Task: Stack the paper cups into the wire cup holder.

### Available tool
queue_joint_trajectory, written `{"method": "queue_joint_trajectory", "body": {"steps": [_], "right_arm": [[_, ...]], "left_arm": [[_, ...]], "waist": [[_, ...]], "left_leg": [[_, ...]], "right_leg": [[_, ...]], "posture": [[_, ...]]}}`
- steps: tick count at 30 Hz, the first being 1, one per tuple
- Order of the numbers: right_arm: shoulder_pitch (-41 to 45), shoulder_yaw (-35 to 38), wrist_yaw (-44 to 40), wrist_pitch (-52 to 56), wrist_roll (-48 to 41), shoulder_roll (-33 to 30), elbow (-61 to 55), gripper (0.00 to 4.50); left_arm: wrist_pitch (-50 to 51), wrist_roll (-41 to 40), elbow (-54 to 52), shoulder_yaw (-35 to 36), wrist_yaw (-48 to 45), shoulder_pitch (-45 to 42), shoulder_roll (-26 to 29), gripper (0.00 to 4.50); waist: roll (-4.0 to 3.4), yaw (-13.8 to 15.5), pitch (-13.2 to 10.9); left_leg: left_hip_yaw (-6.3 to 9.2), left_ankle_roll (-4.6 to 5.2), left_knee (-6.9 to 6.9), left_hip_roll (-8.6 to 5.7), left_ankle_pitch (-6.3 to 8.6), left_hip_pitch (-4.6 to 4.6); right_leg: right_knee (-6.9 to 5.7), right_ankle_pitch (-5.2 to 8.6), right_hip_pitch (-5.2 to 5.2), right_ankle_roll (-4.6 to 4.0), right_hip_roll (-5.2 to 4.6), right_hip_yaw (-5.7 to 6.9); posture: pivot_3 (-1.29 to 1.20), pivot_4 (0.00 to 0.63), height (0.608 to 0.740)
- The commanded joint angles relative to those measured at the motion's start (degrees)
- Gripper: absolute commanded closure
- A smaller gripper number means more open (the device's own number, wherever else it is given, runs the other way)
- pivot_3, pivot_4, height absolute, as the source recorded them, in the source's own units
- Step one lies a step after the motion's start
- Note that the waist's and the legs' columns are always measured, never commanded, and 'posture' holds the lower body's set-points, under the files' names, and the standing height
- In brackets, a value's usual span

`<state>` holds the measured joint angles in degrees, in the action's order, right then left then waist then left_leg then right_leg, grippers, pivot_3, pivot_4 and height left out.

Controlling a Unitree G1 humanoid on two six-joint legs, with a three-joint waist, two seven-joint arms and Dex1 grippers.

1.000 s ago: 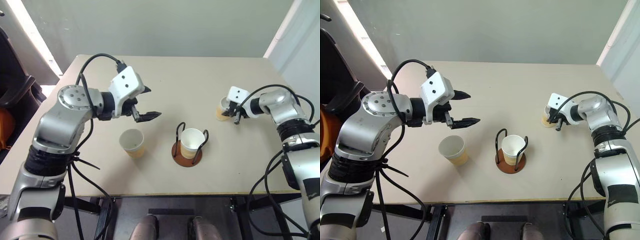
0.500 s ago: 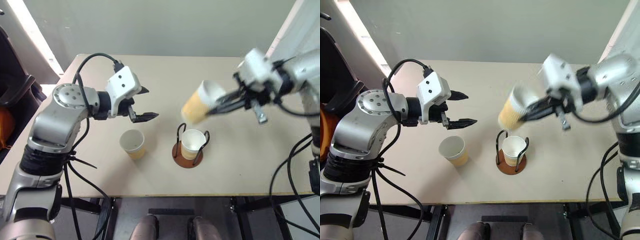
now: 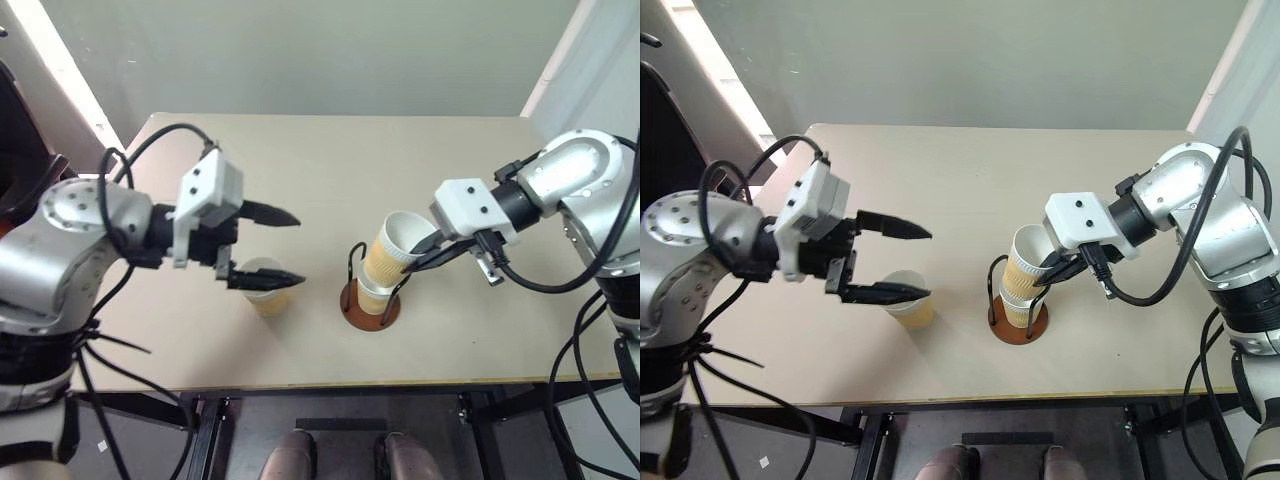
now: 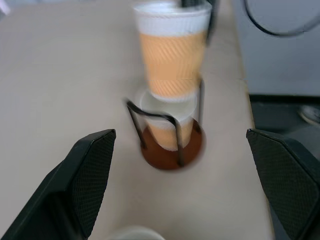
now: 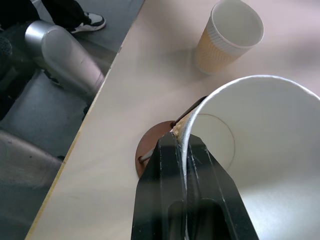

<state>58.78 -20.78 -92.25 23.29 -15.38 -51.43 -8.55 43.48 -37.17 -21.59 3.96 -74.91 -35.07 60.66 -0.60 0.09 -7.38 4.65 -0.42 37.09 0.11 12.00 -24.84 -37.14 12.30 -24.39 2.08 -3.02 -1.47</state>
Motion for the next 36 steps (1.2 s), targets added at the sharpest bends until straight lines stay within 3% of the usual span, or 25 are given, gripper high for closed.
{"method": "queue_joint_trajectory", "body": {"steps": [1,17,21,30,36], "right_arm": [[0.4,0.1,-0.3,-1.5,0.9,0.2,0.0,4.48],[0.7,-2.0,-0.2,-4.5,4.6,2.8,2.3,4.48],[2.1,-4.0,-0.3,-6.1,6.6,3.3,2.9,3.60],[3.0,2.8,2.4,0.3,1.5,4.8,0.9,0.63],[2.0,12.2,16.8,14.6,-7.4,13.7,-1.2,0.63]], "left_arm": [[-1.0,-1.2,-2.2,1.8,-0.8,0.3,1.4,0.00],[0.8,-2.0,-2.0,-0.8,2.3,-3.2,0.8,0.00],[-1.7,0.2,-1.3,-0.3,2.2,-0.6,1.5,0.00],[-7.9,6.8,5.5,-3.7,-0.6,-2.2,2.6,0.00],[-14.6,14.5,18.1,-9.4,-4.5,-8.5,1.5,0.00]], "waist": [[0.02,0.1,0.0],[0.04,0.0,0.0],[0.04,0.0,0.0],[0.04,0.0,0.0],[0.05,0.0,0.0]], "left_leg": [[0.00,0.02,0.00,0.00,-0.01,-0.01],[0.00,0.05,-0.04,0.00,-0.07,-0.06],[0.00,0.05,-0.04,0.00,-0.06,-0.06],[0.01,0.05,-0.04,0.00,-0.06,-0.07],[0.01,0.03,-0.08,0.01,-0.07,-0.07]], "right_leg": [[0.00,0.00,0.01,-0.02,-0.01,0.00],[0.08,-0.06,-0.04,-0.16,-0.02,0.03],[0.08,-0.06,-0.04,-0.16,-0.02,0.03],[0.05,-0.05,-0.06,-0.18,-0.02,0.03],[0.05,-0.02,-0.13,-0.22,0.00,0.00]], "posture": [[0.00,0.150,0.740],[0.00,0.150,0.740],[0.00,0.150,0.740],[0.00,0.150,0.740],[0.00,0.150,0.740]]}}
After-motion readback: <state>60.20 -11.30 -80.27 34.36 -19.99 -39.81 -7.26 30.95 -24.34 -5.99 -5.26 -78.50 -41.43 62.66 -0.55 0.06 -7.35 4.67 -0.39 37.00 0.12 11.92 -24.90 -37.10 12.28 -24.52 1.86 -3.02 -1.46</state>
